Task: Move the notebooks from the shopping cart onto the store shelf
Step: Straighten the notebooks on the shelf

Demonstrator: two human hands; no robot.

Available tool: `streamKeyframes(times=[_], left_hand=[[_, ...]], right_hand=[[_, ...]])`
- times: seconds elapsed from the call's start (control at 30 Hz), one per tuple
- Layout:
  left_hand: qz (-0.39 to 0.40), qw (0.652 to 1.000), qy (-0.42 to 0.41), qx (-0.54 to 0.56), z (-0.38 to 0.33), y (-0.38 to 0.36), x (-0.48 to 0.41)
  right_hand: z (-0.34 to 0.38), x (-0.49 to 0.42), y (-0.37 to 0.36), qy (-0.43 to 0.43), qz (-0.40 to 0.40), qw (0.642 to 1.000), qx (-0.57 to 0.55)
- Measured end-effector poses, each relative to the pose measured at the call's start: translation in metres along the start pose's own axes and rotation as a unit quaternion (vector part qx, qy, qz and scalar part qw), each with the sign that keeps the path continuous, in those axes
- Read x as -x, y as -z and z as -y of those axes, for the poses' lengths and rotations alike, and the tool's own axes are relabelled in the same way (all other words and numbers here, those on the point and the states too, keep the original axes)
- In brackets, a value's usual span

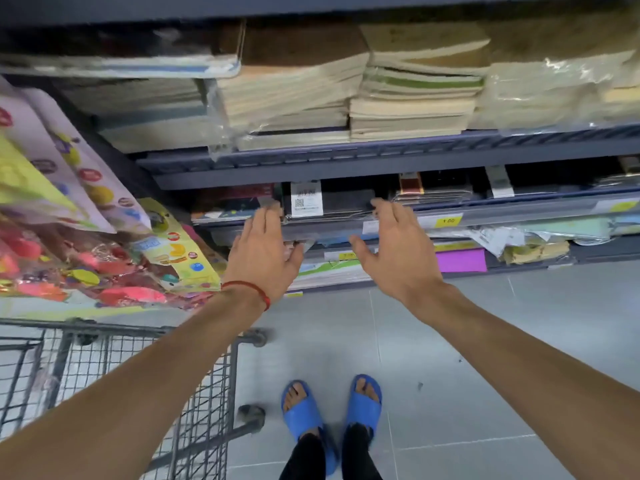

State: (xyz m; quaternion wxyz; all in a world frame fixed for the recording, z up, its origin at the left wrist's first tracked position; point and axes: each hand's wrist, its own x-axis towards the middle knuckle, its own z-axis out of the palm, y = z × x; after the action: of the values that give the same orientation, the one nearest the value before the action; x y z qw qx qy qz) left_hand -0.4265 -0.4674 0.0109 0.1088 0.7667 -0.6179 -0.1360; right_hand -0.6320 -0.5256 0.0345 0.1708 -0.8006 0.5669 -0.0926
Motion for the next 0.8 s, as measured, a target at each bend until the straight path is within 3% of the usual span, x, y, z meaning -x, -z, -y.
streamKeyframes(times=[0.1, 0.33, 0.8], left_hand=[[-0.009, 0.996, 0.042, 0.075, 0.005, -0.017, -0.021], [-0.019, 0.993, 0.054, 0.1, 0.01, -0.038, -0.047], [-0.021, 0.975, 0.083, 0.203, 0.01, -0.041, -0.054]], right_hand=[[-0.013, -0.022, -0.018, -0.011, -0.007, 0.999, -0.045], [-0.031, -0.045, -0.049, -0.04, -0.002, 0.993, -0.114], [-0.036, -0.053, -0.054, -0.007, -0.004, 0.995, -0.099]])
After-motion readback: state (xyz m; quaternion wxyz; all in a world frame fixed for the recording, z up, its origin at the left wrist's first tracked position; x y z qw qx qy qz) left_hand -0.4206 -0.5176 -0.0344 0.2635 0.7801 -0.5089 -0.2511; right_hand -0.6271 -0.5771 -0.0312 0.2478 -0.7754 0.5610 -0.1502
